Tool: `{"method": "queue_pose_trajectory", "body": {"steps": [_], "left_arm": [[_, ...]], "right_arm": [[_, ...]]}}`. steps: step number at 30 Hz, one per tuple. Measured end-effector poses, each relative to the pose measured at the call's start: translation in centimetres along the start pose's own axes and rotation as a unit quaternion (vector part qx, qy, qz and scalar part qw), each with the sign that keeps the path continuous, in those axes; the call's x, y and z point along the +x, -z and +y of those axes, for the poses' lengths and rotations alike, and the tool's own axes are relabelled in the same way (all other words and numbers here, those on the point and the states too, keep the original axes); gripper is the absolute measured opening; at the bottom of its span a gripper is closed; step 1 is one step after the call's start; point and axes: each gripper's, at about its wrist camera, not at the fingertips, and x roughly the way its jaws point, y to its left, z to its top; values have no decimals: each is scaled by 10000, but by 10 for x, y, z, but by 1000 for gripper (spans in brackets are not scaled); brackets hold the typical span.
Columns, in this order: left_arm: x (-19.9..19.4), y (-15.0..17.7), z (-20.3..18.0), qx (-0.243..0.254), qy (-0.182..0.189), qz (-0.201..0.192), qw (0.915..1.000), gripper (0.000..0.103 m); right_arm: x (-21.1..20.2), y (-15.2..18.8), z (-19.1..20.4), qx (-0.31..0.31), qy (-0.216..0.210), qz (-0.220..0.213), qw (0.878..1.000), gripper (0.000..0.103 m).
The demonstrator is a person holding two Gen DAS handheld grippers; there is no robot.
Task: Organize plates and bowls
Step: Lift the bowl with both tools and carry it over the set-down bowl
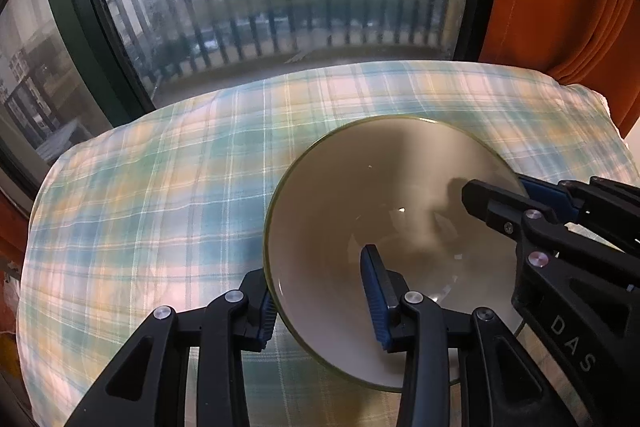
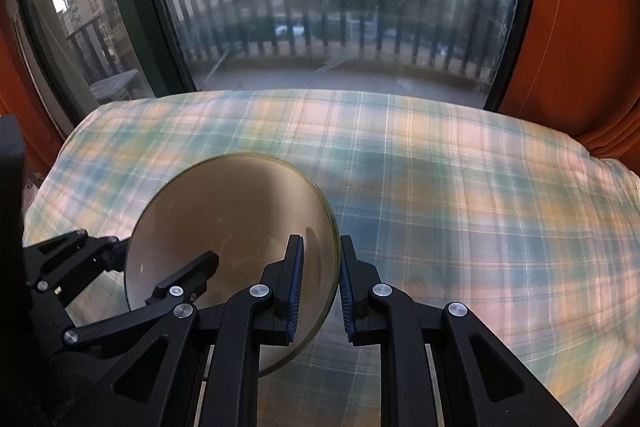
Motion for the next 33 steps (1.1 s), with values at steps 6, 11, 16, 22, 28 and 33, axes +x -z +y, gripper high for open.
{"method": "queue_pose_trajectory", "body": {"steps": [6,11,16,22,28,33], "left_arm": [[3,-2,0,-36,84,-12,10000,42],[4,-2,3,-142,133,-12,9998,44],[-5,-4,-1,-85,12,-59,9999,43],[-39,-10,-3,-84,16,-507,9987,43],[-74,-5,-2,-70,53,-849,9964,43],[-100,12,-1,-62,134,-1026,9946,43]], "right_arm": [[4,2,-7,95,-134,-72,9998,21],[7,0,-9,285,-195,-168,9993,21],[6,-1,-8,269,-265,-87,9992,20],[-12,-4,-10,209,-227,-183,9994,20],[-59,-2,-1,150,-132,-581,9981,20],[-93,11,12,113,-27,-774,9969,20]]}}
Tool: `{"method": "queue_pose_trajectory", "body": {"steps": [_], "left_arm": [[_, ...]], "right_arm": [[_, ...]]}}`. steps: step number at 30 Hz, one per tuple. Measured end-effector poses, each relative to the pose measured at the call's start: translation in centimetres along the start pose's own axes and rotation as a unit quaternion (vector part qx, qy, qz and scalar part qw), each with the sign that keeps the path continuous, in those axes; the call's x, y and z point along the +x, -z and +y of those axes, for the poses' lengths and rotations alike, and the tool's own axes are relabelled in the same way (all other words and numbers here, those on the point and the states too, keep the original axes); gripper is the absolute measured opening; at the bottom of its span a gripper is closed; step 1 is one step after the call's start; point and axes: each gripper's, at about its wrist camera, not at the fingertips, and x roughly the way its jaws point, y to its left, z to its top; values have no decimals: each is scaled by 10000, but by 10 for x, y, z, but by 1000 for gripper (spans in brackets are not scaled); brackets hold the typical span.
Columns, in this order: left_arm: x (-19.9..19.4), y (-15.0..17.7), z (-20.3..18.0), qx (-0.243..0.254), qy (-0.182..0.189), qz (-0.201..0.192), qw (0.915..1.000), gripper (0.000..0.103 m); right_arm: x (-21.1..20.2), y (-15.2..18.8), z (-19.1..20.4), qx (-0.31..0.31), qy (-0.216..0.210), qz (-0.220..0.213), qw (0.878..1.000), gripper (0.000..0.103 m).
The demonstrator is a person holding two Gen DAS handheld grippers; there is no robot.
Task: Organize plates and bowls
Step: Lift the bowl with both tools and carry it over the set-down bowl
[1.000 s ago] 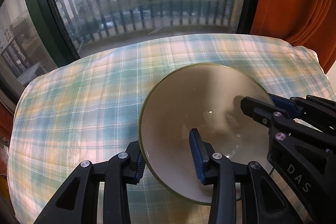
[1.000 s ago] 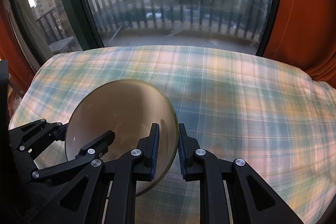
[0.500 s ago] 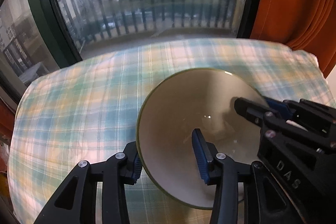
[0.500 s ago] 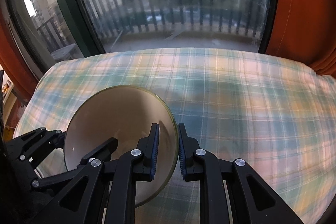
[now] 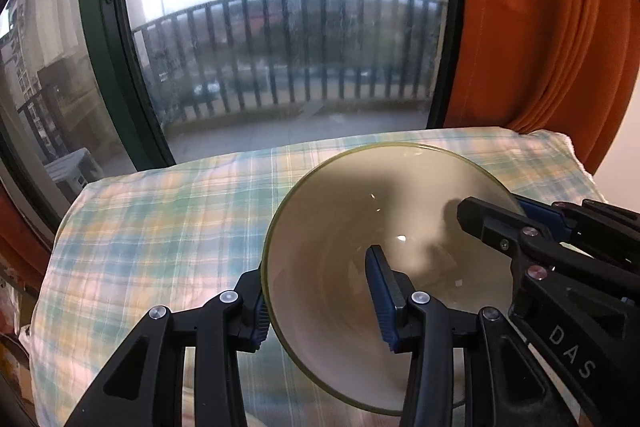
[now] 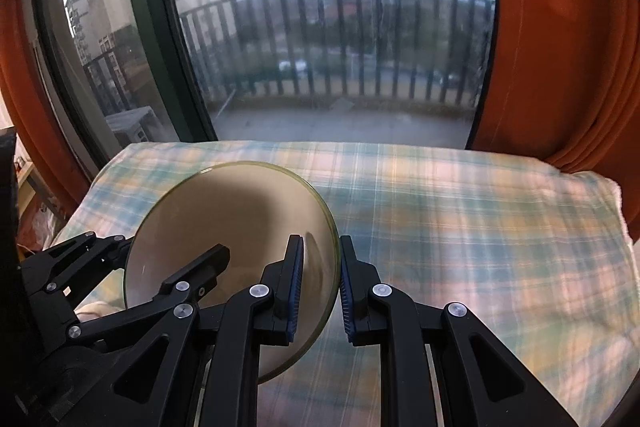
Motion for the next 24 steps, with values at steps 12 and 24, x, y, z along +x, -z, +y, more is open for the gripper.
{"method": "queue_pose_trajectory", "body": {"steps": [12,24], "left_arm": [[-60,33,-3,183,82,-433,9989,43],[-98,85,-18,323,299,-515,9977,43]], "right_arm": [[-70,39,23,8,141,-350,9993,20],[-116,94,31,82,291,-438,9986,20]]}}
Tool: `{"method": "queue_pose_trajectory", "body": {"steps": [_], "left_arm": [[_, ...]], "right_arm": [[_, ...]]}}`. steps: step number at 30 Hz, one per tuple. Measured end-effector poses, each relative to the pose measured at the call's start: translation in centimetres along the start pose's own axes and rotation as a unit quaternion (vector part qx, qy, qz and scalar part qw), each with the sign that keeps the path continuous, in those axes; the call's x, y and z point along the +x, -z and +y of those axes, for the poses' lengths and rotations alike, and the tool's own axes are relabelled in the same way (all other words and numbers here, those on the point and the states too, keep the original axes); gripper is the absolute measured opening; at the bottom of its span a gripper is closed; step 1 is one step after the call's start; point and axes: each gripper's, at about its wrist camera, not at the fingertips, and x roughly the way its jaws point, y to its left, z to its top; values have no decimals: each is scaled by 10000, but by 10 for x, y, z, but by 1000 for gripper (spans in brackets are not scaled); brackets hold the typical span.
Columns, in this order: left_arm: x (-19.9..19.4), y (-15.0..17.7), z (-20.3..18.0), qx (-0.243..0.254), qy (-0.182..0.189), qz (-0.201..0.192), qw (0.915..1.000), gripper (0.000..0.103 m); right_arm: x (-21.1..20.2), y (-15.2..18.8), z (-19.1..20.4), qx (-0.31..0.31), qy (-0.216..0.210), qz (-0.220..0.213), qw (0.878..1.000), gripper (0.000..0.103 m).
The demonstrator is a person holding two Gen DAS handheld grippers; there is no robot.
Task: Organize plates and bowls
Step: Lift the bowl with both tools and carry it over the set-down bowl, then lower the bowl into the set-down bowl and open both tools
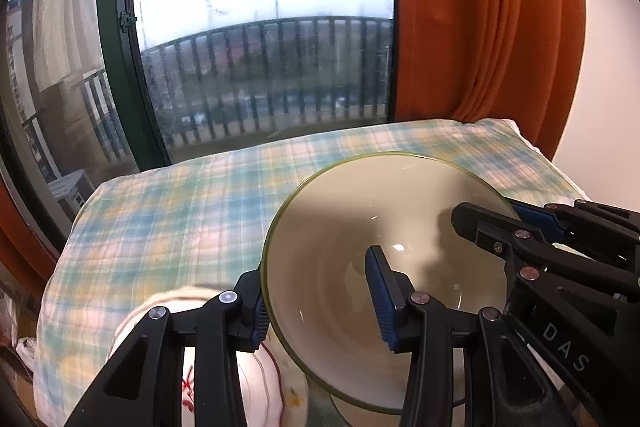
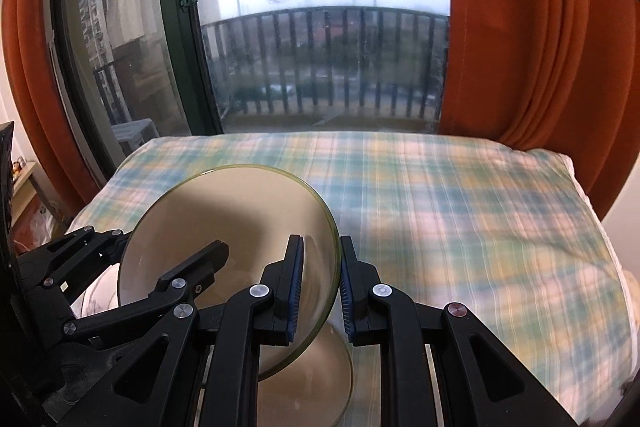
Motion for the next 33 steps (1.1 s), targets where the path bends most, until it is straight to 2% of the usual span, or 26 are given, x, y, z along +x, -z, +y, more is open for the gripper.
{"method": "queue_pose_trajectory", "body": {"steps": [6,12,19,33], "left_arm": [[-15,18,-11,70,14,-154,9999,43],[-14,33,-17,126,66,-58,9999,43],[-10,48,-20,216,-10,-12,9998,43],[10,64,-22,115,-40,232,9997,43]], "right_arm": [[-17,21,-1,9,89,-45,9999,20],[-25,40,-3,93,119,38,9999,20],[-19,56,-5,201,38,213,9996,20],[-6,73,-3,143,179,291,9993,20]]}}
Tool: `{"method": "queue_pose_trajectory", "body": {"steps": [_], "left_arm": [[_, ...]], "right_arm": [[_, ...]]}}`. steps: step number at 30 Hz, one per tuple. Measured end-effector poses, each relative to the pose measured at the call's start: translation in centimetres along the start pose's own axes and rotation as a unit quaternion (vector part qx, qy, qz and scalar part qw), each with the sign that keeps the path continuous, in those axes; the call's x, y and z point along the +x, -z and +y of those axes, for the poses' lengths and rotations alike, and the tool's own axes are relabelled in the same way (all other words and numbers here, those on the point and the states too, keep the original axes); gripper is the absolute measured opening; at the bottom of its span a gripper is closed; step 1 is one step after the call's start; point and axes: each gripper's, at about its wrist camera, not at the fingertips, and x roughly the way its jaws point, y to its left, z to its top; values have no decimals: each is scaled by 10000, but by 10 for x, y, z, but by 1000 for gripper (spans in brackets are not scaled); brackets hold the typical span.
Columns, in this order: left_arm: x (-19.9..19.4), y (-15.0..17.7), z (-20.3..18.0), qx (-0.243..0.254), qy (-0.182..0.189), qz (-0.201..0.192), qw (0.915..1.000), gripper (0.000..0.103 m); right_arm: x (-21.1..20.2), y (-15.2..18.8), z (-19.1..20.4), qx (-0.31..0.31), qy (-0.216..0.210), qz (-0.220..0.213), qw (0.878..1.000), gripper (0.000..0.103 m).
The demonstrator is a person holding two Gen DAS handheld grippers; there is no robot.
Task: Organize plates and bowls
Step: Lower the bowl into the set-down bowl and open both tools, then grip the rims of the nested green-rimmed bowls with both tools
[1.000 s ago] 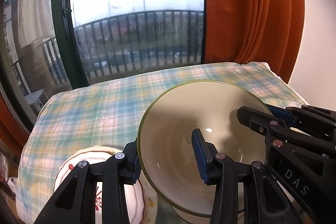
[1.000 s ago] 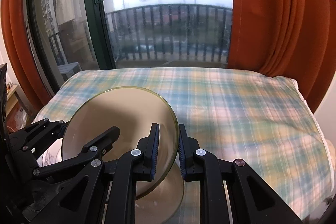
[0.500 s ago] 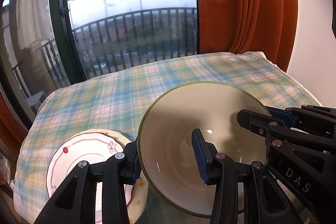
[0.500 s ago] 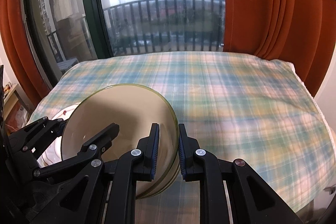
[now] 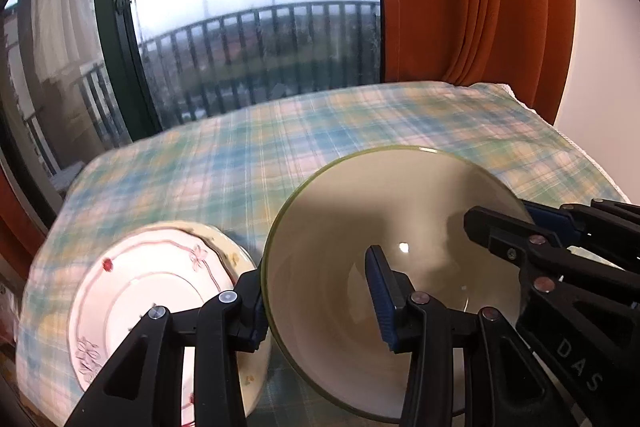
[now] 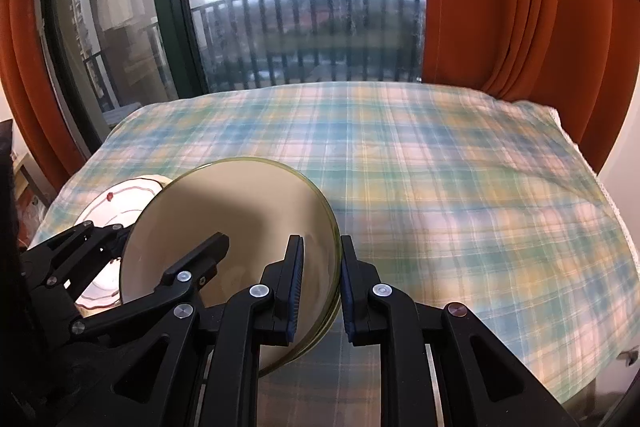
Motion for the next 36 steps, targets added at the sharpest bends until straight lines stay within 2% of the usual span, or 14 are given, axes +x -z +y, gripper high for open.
{"method": "queue_pose_trajectory", "body": {"steps": [4,9,11,14,16,17,19,24,31,36], "left_arm": [[3,3,-1,-3,0,-4,10000,42],[7,5,2,-148,119,21,9998,43],[9,6,3,-176,143,-5,9997,43],[8,7,5,-165,221,-34,9996,47],[7,7,8,-239,256,-46,9994,62],[7,7,11,-273,277,-63,9992,66],[5,8,14,-312,322,-125,9989,74],[6,8,18,-400,482,-159,9979,84],[24,10,28,-849,1025,321,9906,85],[29,12,27,-849,1284,520,9867,80]], "right_arm": [[0,2,2,-89,104,-102,9999,20],[3,3,8,-174,308,-228,9991,25],[4,3,7,-125,253,-235,9993,37],[4,4,8,-99,120,-216,9996,48],[5,4,10,-119,76,-189,9997,55],[5,4,9,-69,46,-173,9998,58],[7,4,7,20,21,-126,9999,59],[11,3,-1,273,71,-22,9996,61],[18,3,-6,603,-34,197,9980,61],[18,5,-6,683,15,243,9974,61]]}}
